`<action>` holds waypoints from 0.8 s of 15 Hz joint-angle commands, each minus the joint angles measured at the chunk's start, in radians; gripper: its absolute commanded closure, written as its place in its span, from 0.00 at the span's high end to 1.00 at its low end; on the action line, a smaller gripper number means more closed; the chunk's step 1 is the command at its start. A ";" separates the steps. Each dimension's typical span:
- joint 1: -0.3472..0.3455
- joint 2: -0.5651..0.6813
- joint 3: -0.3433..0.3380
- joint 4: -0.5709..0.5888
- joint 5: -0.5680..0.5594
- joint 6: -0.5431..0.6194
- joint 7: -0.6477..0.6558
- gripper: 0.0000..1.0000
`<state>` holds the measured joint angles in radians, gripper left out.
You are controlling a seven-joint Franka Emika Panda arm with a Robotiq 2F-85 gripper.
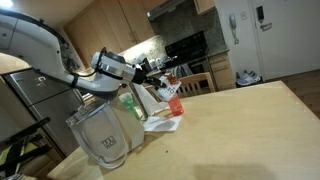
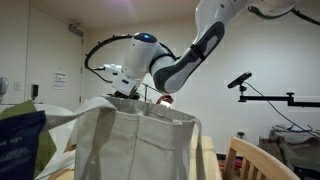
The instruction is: Pick up the three objects from the table, put them in the carrier bag and move the bag to the center of the table
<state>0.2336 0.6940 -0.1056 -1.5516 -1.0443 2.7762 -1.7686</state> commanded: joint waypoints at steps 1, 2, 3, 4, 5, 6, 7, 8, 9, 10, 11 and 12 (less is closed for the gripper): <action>0.024 -0.149 -0.057 -0.196 -0.137 0.146 0.148 0.15; 0.027 -0.167 -0.064 -0.220 -0.163 0.184 0.181 0.15; 0.028 -0.186 -0.064 -0.246 -0.180 0.220 0.205 0.15; 0.041 -0.200 -0.079 -0.260 -0.213 0.253 0.251 0.15; 0.053 -0.213 -0.087 -0.272 -0.249 0.277 0.278 0.15; 0.066 -0.219 -0.097 -0.273 -0.285 0.276 0.307 0.15; 0.030 -0.160 -0.063 -0.217 -0.228 0.252 0.241 0.40; 0.041 -0.172 -0.070 -0.228 -0.249 0.255 0.265 0.40; 0.050 -0.180 -0.074 -0.236 -0.254 0.255 0.271 0.40; 0.053 -0.184 -0.075 -0.240 -0.254 0.255 0.271 0.40; 0.054 -0.185 -0.075 -0.242 -0.254 0.255 0.271 0.40; 0.054 -0.185 -0.075 -0.243 -0.255 0.255 0.271 0.40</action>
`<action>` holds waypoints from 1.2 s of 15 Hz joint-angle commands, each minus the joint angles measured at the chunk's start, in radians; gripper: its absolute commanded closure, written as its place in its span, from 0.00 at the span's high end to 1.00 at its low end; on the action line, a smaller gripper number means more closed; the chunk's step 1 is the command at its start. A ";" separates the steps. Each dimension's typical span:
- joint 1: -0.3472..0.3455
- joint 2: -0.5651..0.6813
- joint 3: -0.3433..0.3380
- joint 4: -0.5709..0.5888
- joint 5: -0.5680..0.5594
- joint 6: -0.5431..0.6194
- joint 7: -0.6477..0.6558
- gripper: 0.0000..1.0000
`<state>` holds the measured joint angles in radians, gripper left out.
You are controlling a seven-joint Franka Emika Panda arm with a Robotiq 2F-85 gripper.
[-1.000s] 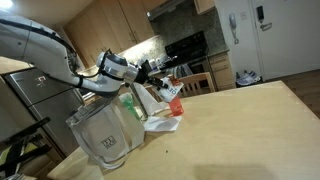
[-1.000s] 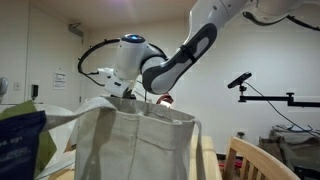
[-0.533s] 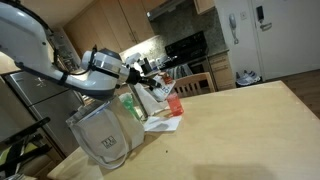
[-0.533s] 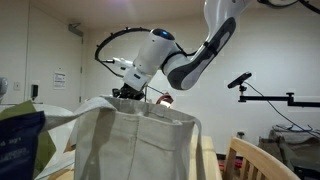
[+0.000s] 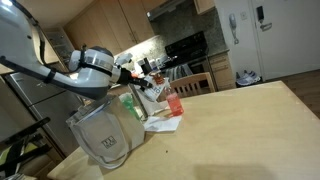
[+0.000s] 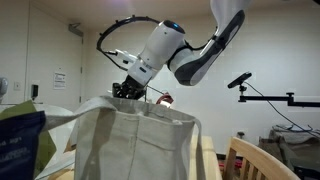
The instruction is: Pick up the three objects from the table, put them in the carrier bag and move the bag to the center of the table
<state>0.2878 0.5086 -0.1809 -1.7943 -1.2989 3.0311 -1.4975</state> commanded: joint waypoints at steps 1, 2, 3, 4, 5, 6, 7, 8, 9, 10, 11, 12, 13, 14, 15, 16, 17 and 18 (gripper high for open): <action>0.000 0.000 -0.001 0.000 0.000 0.000 0.000 0.40; 0.000 0.000 -0.001 -0.001 0.000 0.000 0.000 0.40; 0.000 0.000 -0.001 -0.001 0.000 0.000 0.000 0.40; 0.000 0.000 -0.001 -0.001 0.000 0.000 0.000 0.15; 0.005 -0.001 -0.001 -0.009 -0.009 0.001 -0.004 0.15; 0.010 -0.004 -0.001 -0.015 -0.020 0.006 -0.005 0.15; 0.014 -0.018 0.001 -0.032 -0.034 0.028 0.000 0.15; 0.026 -0.031 -0.004 -0.043 -0.061 0.032 0.009 0.15; 0.042 -0.053 -0.011 -0.058 -0.101 0.046 0.023 0.15; 0.048 -0.073 -0.011 -0.073 -0.136 0.082 0.034 0.15; 0.068 -0.093 -0.023 -0.075 -0.195 0.095 0.064 0.15; 0.075 -0.114 -0.024 -0.082 -0.245 0.134 0.092 0.15; 0.086 -0.137 -0.027 -0.086 -0.309 0.158 0.135 0.15; 0.087 -0.157 -0.020 -0.084 -0.363 0.185 0.176 0.15; 0.086 -0.182 -0.012 -0.085 -0.423 0.204 0.221 0.15; 0.083 -0.205 0.000 -0.083 -0.480 0.213 0.263 0.15; 0.071 -0.228 0.019 -0.079 -0.536 0.228 0.307 0.15; 0.060 -0.253 0.042 -0.076 -0.594 0.223 0.355 0.15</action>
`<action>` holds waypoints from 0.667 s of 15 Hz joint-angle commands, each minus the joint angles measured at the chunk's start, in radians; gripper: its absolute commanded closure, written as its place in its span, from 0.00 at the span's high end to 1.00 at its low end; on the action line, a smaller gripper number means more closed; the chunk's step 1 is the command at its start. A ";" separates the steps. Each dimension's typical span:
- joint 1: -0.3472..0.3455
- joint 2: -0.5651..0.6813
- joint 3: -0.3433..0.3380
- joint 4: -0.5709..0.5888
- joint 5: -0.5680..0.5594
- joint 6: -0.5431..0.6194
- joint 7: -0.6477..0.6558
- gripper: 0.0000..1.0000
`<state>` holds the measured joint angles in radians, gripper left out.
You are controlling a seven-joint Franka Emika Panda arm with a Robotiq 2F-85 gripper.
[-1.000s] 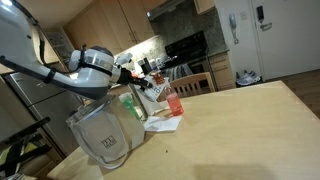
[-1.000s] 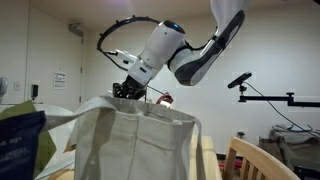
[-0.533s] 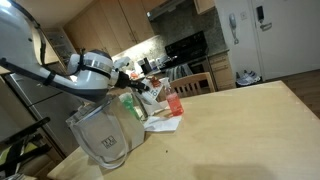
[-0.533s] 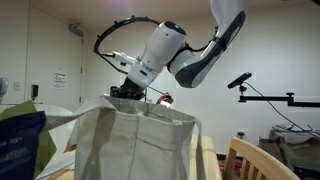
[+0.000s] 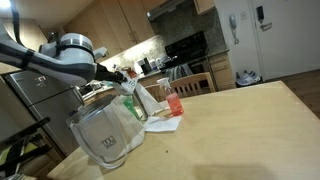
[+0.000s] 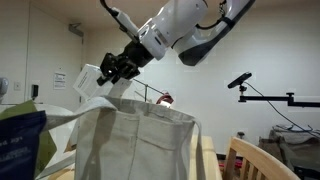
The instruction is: Pick up the three objects from the table, put them in the carrier bag and move the bag to the center of the table
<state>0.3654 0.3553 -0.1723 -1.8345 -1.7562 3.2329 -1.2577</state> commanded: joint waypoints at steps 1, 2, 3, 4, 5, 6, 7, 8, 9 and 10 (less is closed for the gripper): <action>-0.034 -0.117 0.061 -0.032 -0.186 0.037 0.158 0.15; -0.049 -0.133 0.093 -0.023 -0.237 0.032 0.208 0.15; -0.069 -0.142 0.133 -0.008 -0.291 0.029 0.260 0.15; -0.088 -0.149 0.176 0.006 -0.345 0.004 0.310 0.15; -0.120 -0.148 0.229 0.031 -0.402 0.019 0.367 0.15; -0.071 -0.126 0.157 0.008 -0.316 0.015 0.276 0.40; -0.090 -0.135 0.193 0.016 -0.353 0.015 0.315 0.40; -0.127 -0.138 0.243 0.020 -0.382 0.010 0.339 0.40; -0.128 -0.139 0.247 0.022 -0.382 0.010 0.339 0.40; -0.129 -0.138 0.247 0.022 -0.382 0.010 0.339 0.40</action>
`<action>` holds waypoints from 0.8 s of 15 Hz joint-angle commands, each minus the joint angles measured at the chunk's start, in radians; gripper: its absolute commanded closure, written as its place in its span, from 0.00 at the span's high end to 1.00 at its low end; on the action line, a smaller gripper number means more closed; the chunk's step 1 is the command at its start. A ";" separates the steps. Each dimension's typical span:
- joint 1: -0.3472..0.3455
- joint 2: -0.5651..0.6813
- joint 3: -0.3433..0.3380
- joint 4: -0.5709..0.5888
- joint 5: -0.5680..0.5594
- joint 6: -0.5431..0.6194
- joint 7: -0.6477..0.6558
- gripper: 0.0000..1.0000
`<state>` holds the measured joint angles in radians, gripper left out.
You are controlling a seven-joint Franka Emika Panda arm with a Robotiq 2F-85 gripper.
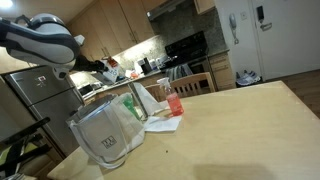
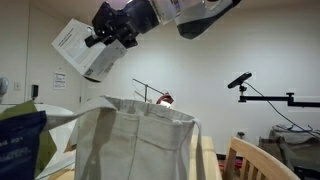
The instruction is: Pick up the three objects from the table, put them in the carrier bag and move the bag to the center of the table
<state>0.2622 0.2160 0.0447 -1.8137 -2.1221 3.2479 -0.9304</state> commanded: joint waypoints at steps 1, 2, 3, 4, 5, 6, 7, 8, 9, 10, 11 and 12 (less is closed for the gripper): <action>-0.028 0.001 0.029 0.001 -0.016 -0.005 0.012 0.40; -0.030 0.001 0.029 0.001 -0.016 -0.005 0.012 0.40; -0.031 0.001 0.029 0.001 -0.016 -0.005 0.012 0.40; -0.031 0.001 0.029 0.001 -0.016 -0.005 0.012 0.40; -0.031 0.002 0.029 0.001 -0.016 -0.005 0.012 0.40; -0.031 0.002 0.029 0.001 -0.016 -0.005 0.012 0.40; -0.031 0.002 0.029 0.001 -0.016 -0.005 0.012 0.40; -0.031 0.002 0.029 0.001 -0.016 -0.005 0.012 0.15; -0.028 -0.005 0.033 -0.004 -0.016 -0.008 0.014 0.15; -0.029 -0.011 0.037 -0.018 -0.014 0.001 0.017 0.15; -0.028 -0.017 0.043 -0.027 -0.017 0.001 0.016 0.15; -0.029 -0.028 0.048 -0.041 -0.017 -0.003 0.019 0.15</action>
<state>0.2483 0.2210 0.0659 -1.8233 -2.1222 3.2480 -0.9306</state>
